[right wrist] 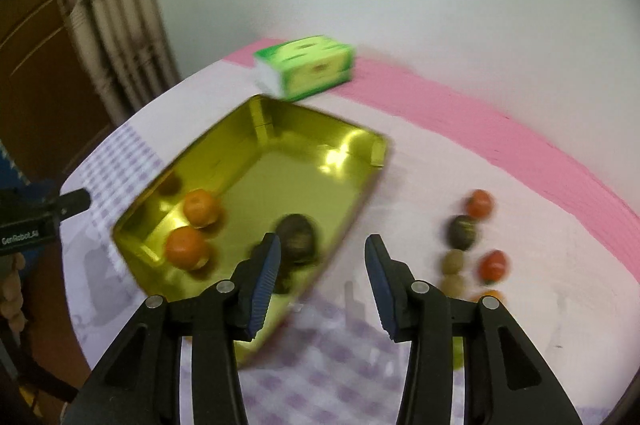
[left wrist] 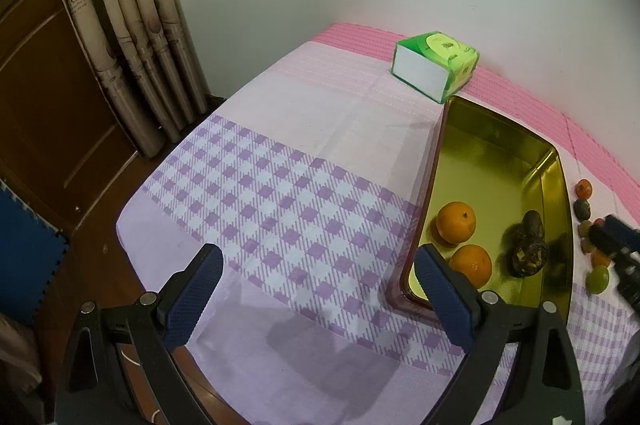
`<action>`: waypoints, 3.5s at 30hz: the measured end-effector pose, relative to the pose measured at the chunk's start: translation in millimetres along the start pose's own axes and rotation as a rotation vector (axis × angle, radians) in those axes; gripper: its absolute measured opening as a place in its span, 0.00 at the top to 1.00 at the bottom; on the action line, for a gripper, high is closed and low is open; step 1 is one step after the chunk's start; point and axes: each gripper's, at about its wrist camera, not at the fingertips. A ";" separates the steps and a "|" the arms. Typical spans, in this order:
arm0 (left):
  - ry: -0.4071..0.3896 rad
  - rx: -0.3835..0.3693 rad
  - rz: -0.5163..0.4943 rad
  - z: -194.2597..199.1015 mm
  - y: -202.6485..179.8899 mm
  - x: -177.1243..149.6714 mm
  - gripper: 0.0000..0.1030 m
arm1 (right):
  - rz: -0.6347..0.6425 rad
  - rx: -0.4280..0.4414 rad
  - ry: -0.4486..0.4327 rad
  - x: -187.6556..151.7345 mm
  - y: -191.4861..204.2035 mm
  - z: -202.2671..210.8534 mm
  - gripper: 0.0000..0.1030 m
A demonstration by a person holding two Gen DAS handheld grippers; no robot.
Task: Organize fruits
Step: 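Move the right gripper to the yellow-orange tomato and close on it, then grasp the green tomato with the left gripper while the right gripper lifts the yellow-orange tomato, then carry the green tomato over the tin with the left gripper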
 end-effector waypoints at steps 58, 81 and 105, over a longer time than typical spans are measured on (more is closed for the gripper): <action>-0.100 -0.036 -0.217 22.3 -64.1 3.4 0.08 | -0.231 -0.316 -0.024 -45.9 -208.1 -24.1 0.66; -0.080 -0.432 -0.599 13.9 -309.7 7.1 0.08 | -0.258 -0.311 -0.079 -62.5 -253.2 -3.4 0.66; 0.033 -0.474 -0.541 -26.1 -336.6 8.4 0.68 | -0.278 -0.280 -0.075 -62.2 -261.7 -1.6 0.66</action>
Point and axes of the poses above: each gripper's, at about its wrist camera, not at the fingertips, and z roughly against the way its jaws point, y to its left, x to its top, and after that the axes turned 15 degrees about -z, right-handed
